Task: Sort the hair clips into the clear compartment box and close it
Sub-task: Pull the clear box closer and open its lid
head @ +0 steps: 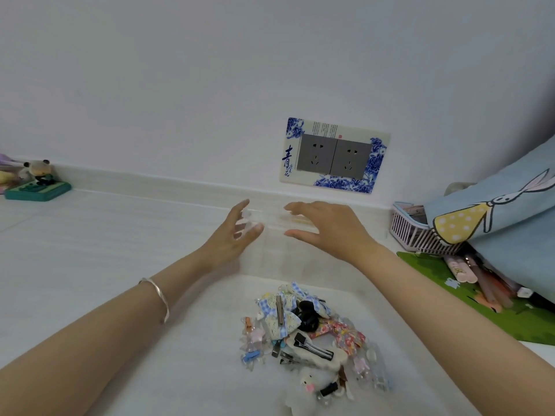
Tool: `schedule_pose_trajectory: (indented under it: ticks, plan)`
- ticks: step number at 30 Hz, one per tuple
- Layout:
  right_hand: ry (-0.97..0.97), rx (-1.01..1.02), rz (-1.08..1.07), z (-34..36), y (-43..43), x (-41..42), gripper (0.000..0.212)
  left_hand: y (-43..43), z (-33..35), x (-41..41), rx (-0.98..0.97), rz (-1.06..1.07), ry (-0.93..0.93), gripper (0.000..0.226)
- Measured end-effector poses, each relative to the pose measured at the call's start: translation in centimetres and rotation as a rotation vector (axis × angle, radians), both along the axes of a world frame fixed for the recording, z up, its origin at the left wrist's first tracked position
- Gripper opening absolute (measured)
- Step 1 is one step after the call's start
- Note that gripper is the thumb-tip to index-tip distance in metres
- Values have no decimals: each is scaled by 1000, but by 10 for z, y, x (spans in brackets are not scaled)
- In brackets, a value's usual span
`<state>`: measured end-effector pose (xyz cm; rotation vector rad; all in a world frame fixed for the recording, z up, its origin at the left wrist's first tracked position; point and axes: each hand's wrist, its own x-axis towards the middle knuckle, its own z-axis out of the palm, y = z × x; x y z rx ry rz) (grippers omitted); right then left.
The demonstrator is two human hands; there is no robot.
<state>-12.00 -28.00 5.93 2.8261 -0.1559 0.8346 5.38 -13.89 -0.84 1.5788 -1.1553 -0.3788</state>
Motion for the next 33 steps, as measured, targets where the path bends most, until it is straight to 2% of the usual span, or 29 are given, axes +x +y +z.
schedule_pose_trajectory:
  ticks: [3,6,8,11,13,16,22,27,33]
  plan:
    - [-26,21,-74,4,-17,-16,56,-4,14,5,-12,48,1,66]
    - [-82,134,-79,8,-32,-37,66,-9,25,12,44,46,-10,64]
    - [-169,221,-32,5,-39,-49,70,-16,34,14,89,51,1,71]
    - [-214,104,-6,-11,-38,-56,69,-30,49,17,157,127,44,92]
    - [-114,66,24,-23,-33,-54,68,-39,54,20,183,191,61,100]
    - [138,167,62,-34,-33,-48,66,-53,55,25,204,256,82,103]
    - [438,362,-36,-35,-39,-41,64,-70,38,32,298,285,122,68]
    - [472,428,-37,-30,-36,-43,62,-64,35,31,418,244,189,46]
    - [475,439,5,-32,-21,-59,60,-40,33,18,406,191,152,46]
